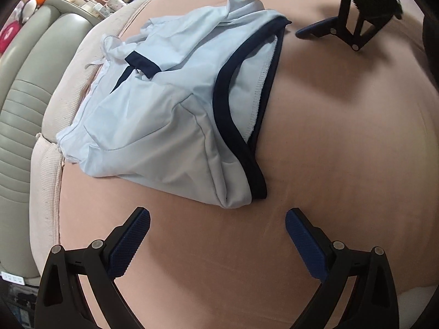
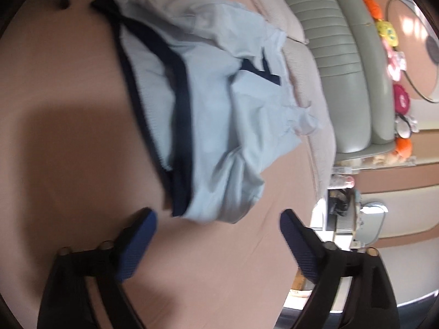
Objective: Fold clothes
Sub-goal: 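Grasp the navy-trimmed folded edge with both grippers side by side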
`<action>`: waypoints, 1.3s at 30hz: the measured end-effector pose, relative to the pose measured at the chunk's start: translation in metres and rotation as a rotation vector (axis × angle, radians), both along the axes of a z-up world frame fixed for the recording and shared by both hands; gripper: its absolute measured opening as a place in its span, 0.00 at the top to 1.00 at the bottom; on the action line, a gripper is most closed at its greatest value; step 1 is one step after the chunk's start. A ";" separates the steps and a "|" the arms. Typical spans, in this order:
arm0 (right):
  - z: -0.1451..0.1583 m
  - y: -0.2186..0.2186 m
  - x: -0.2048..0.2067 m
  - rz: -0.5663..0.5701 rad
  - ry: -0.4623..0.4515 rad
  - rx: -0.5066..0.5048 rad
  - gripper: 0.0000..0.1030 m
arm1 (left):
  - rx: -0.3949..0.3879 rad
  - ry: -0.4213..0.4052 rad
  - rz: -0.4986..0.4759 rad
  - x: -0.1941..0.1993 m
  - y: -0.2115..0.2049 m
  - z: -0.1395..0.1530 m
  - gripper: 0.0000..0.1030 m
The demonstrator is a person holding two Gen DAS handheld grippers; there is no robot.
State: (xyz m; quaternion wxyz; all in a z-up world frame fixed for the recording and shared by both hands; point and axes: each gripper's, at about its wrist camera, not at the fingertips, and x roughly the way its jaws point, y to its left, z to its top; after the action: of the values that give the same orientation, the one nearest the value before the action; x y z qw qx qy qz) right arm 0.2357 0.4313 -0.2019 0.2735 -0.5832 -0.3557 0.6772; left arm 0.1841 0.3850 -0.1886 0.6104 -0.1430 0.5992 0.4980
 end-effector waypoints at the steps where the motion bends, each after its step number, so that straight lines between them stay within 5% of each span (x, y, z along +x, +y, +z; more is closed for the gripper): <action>1: -0.001 -0.003 0.001 0.009 0.011 0.018 0.06 | 0.008 0.007 -0.004 0.001 -0.001 -0.001 0.02; 6: -0.012 -0.004 -0.002 0.082 0.020 0.121 0.00 | 0.131 0.110 -0.089 0.014 -0.014 -0.005 0.00; 12: -0.011 -0.011 -0.004 0.105 0.004 0.130 0.00 | 0.300 0.379 -0.383 0.040 -0.045 -0.025 0.00; 24: -0.011 -0.003 -0.013 0.195 -0.046 0.105 0.00 | 0.209 0.289 -0.241 0.027 -0.006 -0.013 0.00; 33: -0.016 0.007 -0.027 0.231 -0.071 0.160 0.01 | 0.276 0.434 -0.380 0.026 0.003 -0.028 0.00; 39: -0.023 -0.003 -0.022 0.264 -0.102 0.155 0.22 | 0.352 0.554 -0.484 0.034 -0.004 -0.040 0.00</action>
State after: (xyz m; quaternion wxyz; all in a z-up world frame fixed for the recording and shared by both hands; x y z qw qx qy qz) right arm 0.2138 0.4283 -0.2252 0.2081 -0.5421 -0.4939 0.6472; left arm 0.2183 0.3810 -0.2288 0.5405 0.2483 0.6630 0.4547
